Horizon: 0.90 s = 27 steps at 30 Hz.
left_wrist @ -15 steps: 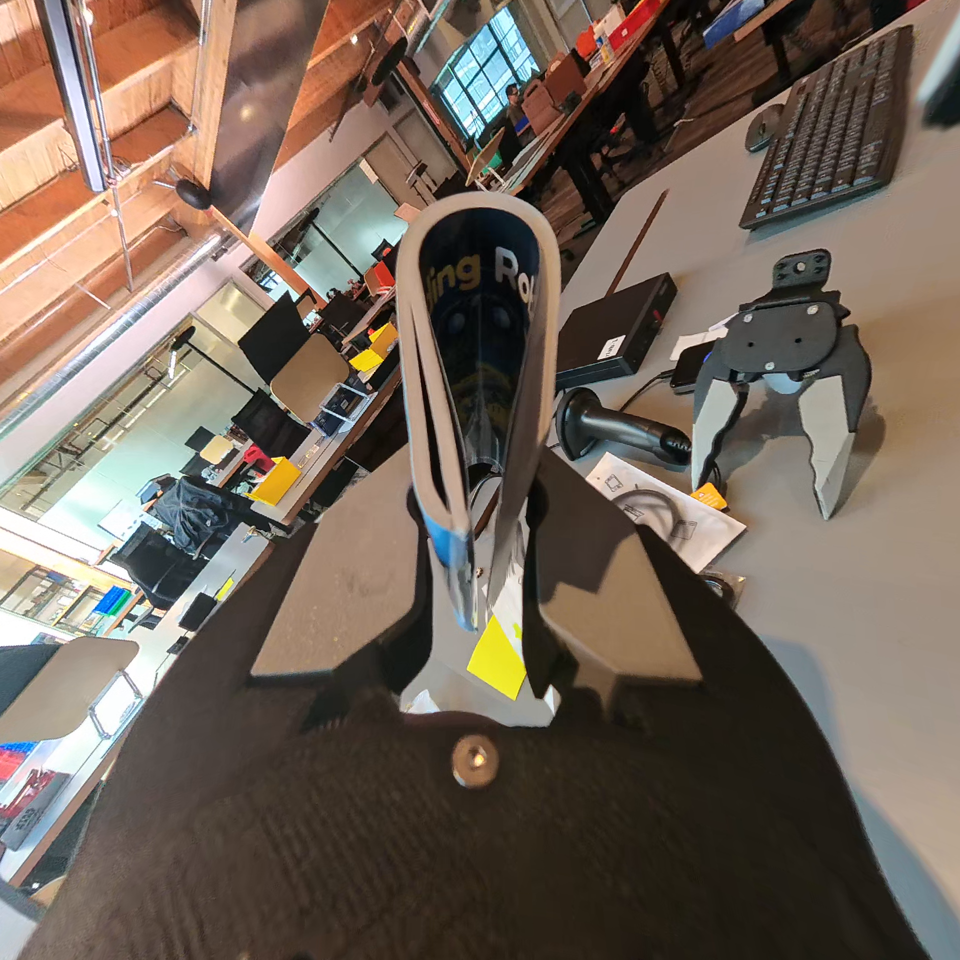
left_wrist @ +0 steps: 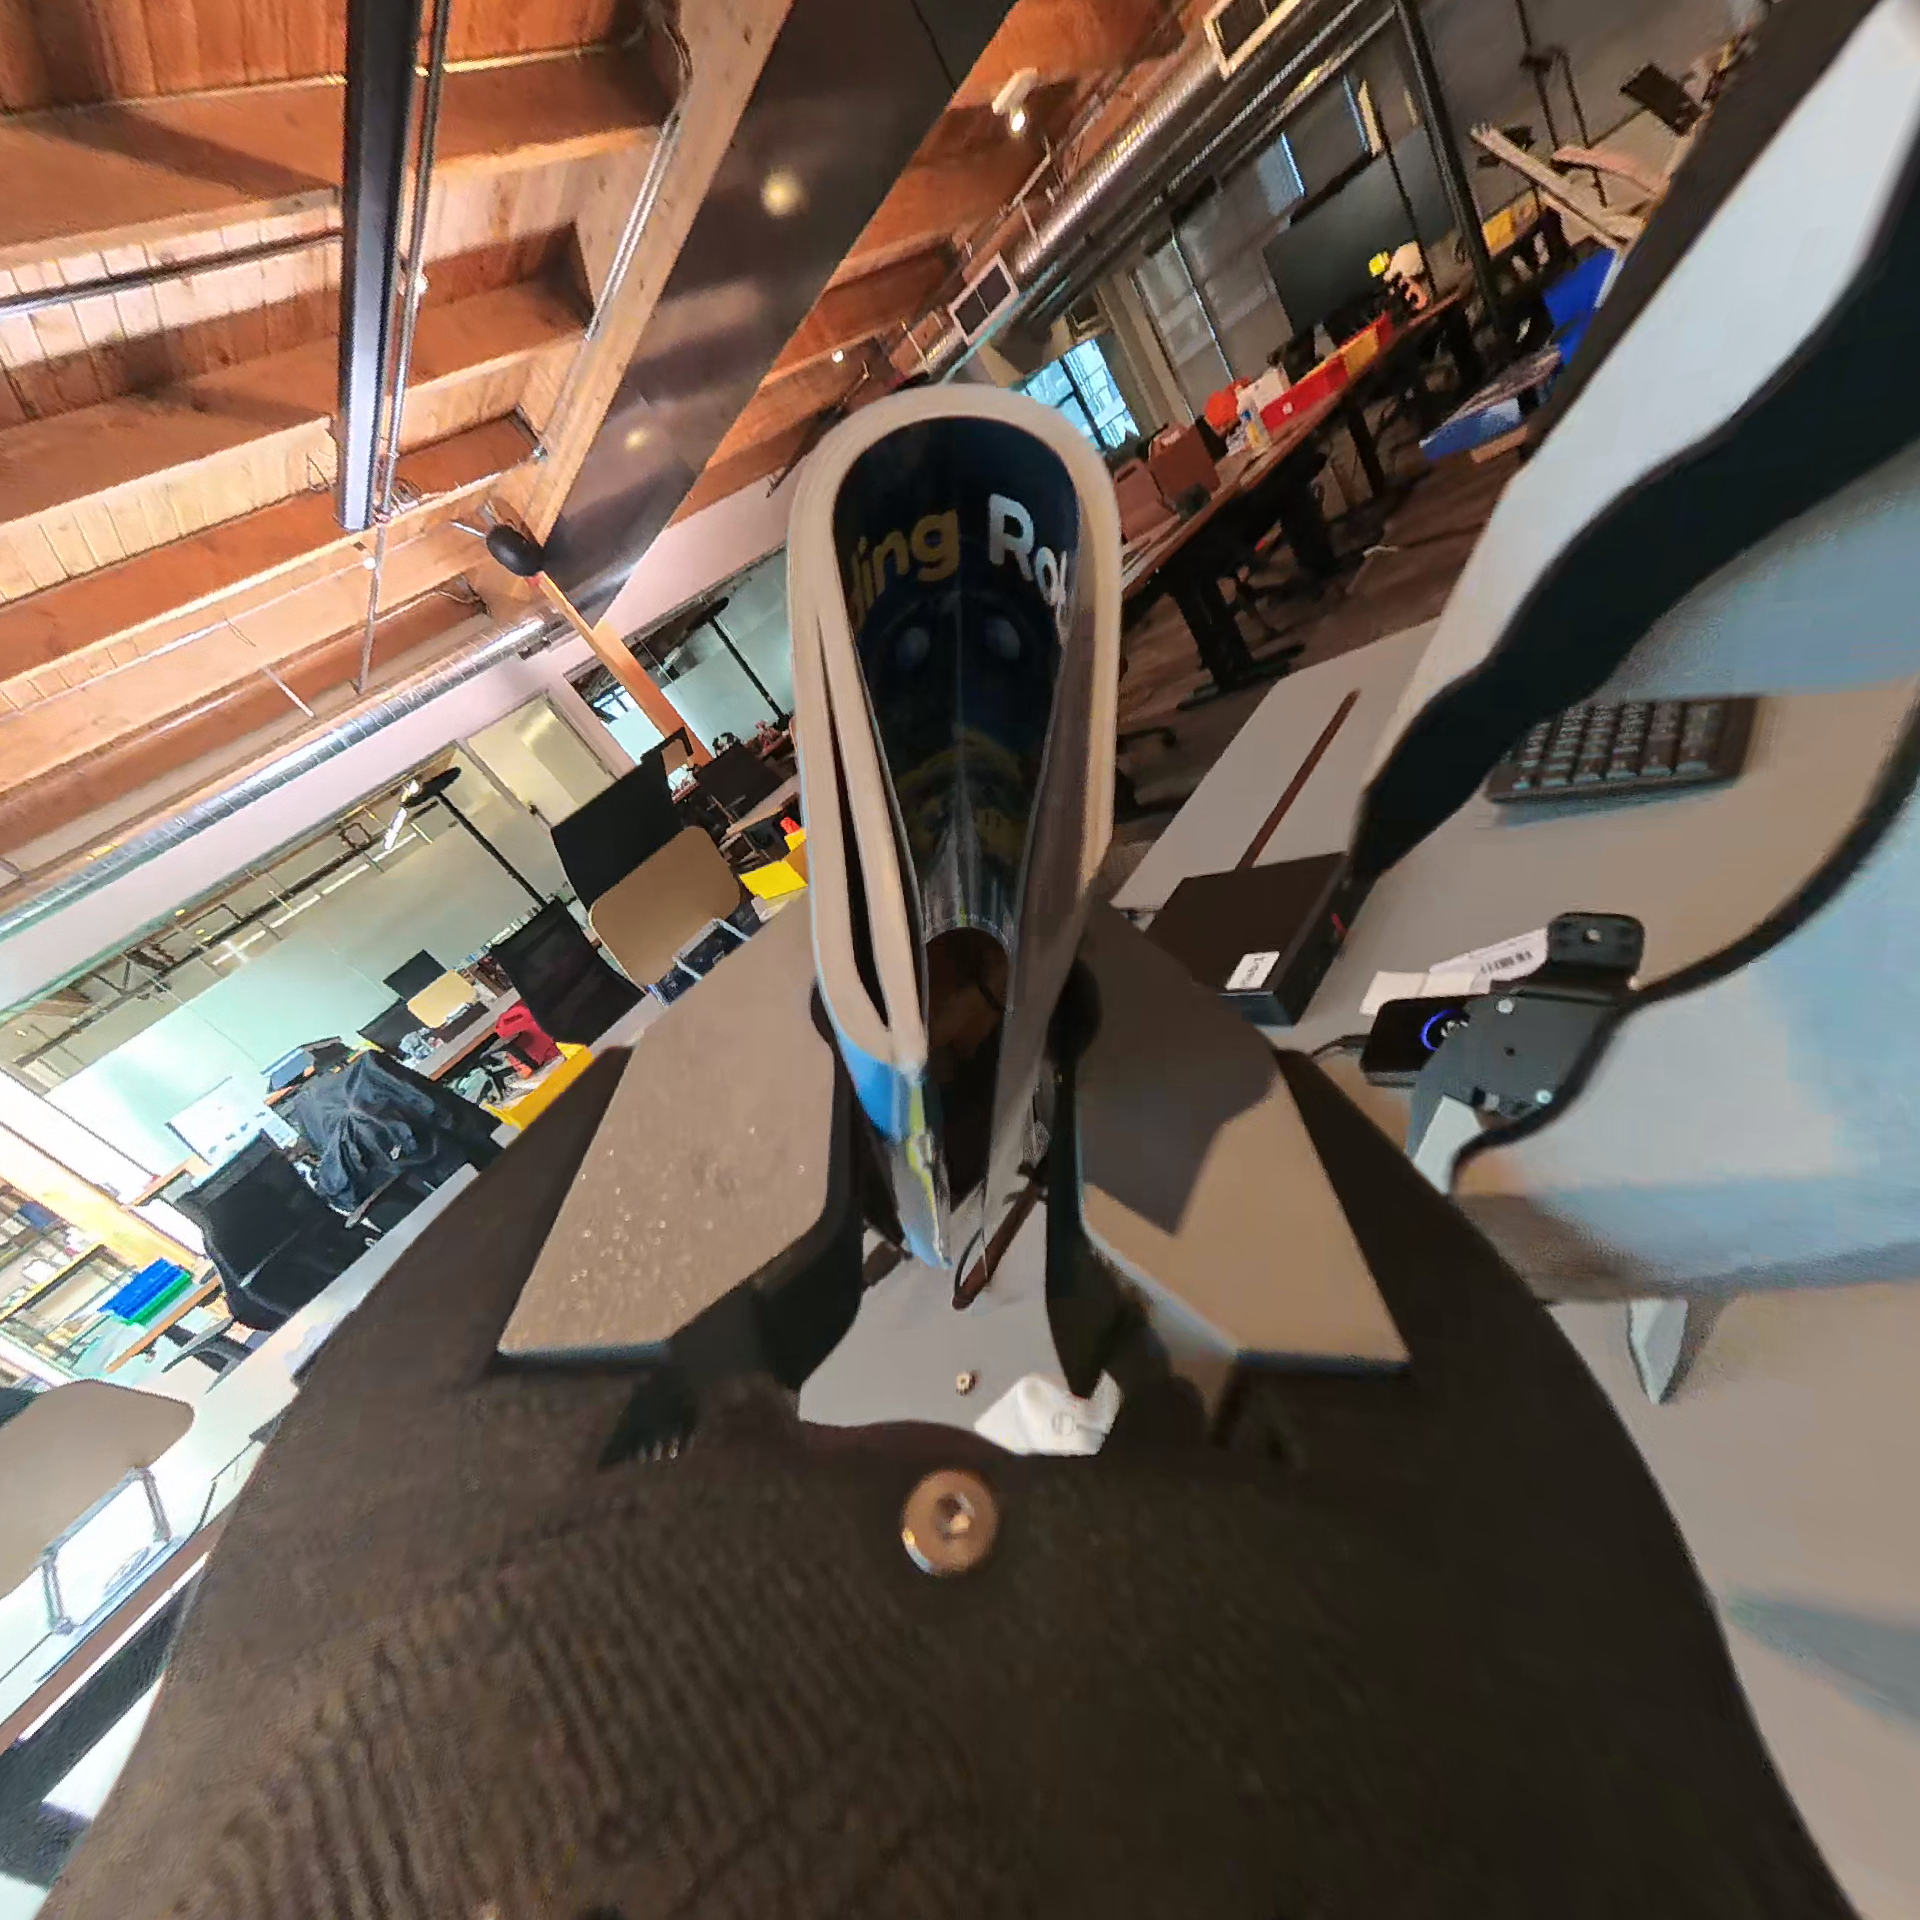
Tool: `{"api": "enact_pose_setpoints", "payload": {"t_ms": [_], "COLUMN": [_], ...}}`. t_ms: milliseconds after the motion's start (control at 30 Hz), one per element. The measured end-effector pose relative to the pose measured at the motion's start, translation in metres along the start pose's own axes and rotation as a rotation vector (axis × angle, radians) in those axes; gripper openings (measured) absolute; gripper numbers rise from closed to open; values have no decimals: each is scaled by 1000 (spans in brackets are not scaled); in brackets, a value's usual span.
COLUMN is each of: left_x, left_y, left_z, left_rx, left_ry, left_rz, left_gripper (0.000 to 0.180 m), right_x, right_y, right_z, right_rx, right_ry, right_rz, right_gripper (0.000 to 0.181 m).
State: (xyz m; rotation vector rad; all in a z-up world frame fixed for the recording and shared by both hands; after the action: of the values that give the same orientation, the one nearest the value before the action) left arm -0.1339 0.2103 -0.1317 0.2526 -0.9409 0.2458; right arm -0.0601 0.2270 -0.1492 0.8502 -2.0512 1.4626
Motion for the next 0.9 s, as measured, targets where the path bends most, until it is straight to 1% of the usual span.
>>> {"api": "enact_pose_setpoints", "payload": {"t_ms": [300,533,900], "left_x": [14,15,15], "left_y": [-10,-9,-23], "left_z": [10,29,46], "left_rx": [34,134,203], "left_ry": [-49,-112,-122], "left_rz": [-28,-21,-37], "left_gripper": [35,34,34], "right_x": [23,39,58], "right_y": [22,31,39], "right_z": [-3,-3,4], "right_rx": [-45,-69,-71], "right_ry": [-82,-93,-146], "right_rz": [-29,-40,-55], "right_gripper": [68,65,66]}}
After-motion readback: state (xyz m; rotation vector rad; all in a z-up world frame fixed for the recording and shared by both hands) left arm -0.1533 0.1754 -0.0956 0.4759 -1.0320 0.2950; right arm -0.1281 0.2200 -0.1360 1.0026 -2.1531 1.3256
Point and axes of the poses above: each gripper's, where its closed fingertips meet, y out along the fingers, x out of its top, z = x × y across the jaws, the point moved 5 cm from there along -y, back along the fingers, and after that the axes turned 1 degree about y, right-handed, at the moved point
